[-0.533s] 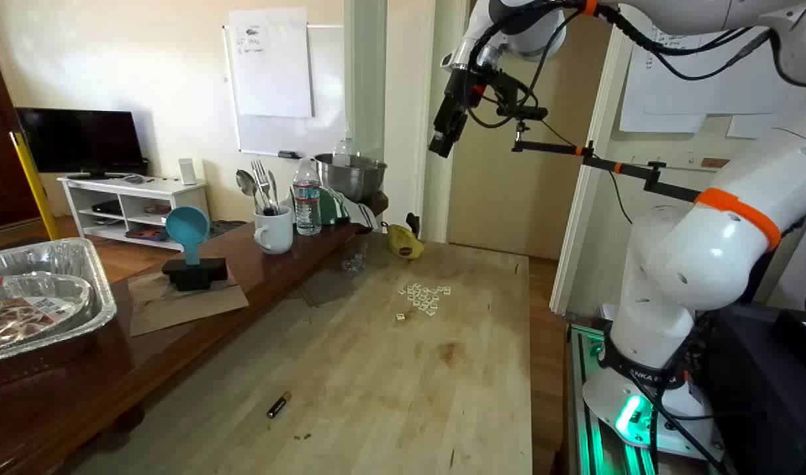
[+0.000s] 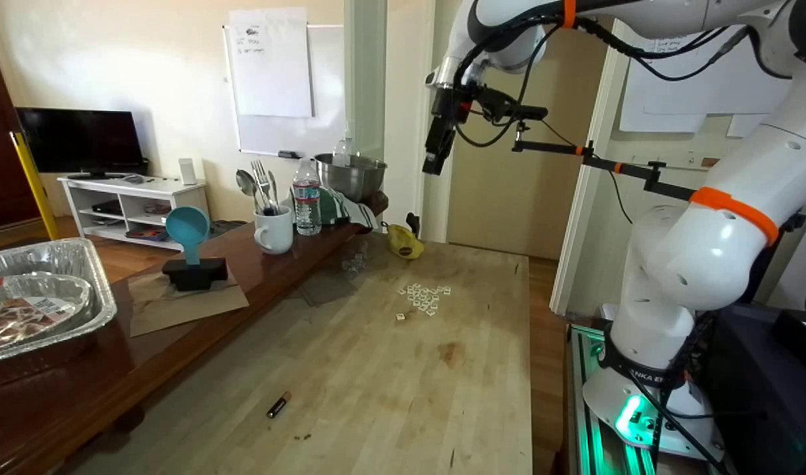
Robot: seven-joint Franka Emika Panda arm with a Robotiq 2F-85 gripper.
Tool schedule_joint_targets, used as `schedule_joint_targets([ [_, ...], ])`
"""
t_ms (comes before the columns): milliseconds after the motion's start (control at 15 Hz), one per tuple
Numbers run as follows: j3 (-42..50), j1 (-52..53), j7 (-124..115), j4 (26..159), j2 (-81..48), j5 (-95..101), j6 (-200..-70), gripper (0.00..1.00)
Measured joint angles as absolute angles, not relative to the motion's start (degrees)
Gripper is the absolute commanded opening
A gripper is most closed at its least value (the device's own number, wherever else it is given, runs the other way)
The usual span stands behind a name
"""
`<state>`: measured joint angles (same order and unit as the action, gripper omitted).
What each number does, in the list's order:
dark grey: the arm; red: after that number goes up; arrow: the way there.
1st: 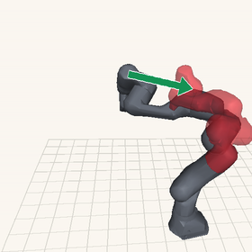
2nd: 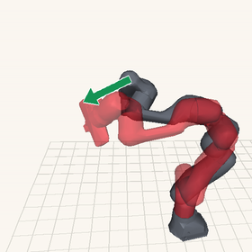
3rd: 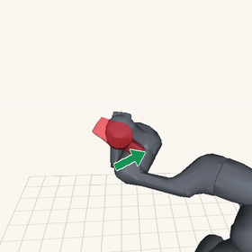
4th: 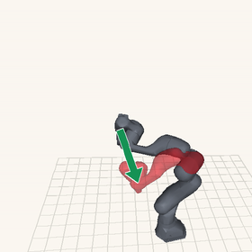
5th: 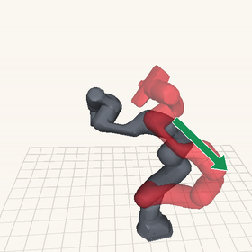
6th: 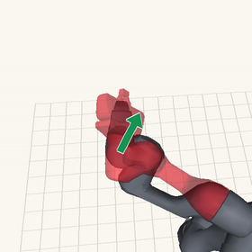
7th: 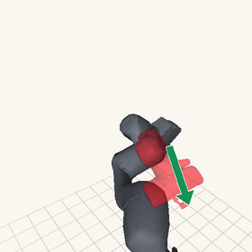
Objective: Move three letter tiles to the left.
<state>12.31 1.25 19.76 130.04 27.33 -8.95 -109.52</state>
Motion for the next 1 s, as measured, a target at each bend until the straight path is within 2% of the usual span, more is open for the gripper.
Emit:
schedule_joint_targets([
  [600, 5.67, 1.61, 27.27, 130.62, 5.97, 4.39, -117.48, 1.0],
  [1000, 4.0, 1.46, 30.41, 130.47, -1.19, 9.55, -121.08, 1.0],
])
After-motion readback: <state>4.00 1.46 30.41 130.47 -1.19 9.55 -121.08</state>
